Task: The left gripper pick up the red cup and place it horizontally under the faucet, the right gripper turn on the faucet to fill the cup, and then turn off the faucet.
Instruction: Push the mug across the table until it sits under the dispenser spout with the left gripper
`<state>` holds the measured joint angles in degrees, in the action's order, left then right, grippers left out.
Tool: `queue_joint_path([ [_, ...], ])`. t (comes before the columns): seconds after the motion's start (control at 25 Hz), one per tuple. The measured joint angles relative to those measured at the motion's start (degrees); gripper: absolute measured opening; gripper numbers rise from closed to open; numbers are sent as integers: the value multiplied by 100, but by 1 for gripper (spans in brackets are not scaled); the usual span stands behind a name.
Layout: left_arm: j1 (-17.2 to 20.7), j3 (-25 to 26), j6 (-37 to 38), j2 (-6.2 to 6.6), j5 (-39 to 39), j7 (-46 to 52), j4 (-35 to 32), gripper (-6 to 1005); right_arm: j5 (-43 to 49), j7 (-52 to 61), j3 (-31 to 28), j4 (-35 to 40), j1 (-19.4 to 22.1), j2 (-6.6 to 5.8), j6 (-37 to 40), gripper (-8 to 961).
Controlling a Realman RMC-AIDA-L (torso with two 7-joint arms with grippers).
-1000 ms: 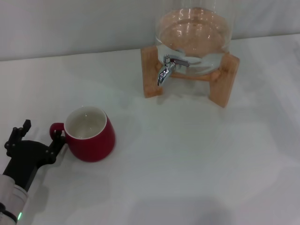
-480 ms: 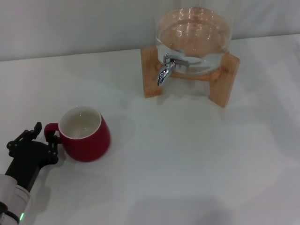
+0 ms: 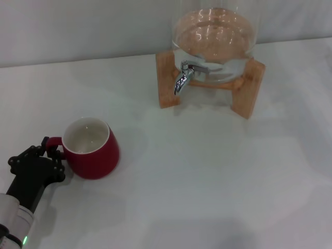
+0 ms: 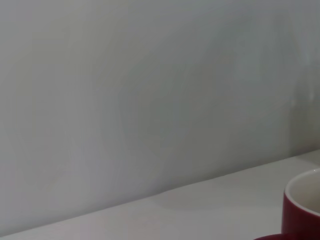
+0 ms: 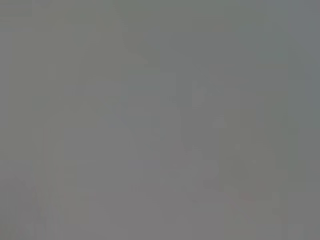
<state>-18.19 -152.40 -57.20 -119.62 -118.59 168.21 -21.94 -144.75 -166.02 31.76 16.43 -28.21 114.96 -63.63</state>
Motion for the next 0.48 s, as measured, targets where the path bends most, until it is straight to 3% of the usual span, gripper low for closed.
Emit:
queue_joint_path([
  [0.48, -133, 87, -15, 5, 3, 1, -82, 96, 7, 10, 13, -12, -24, 0, -36, 641],
])
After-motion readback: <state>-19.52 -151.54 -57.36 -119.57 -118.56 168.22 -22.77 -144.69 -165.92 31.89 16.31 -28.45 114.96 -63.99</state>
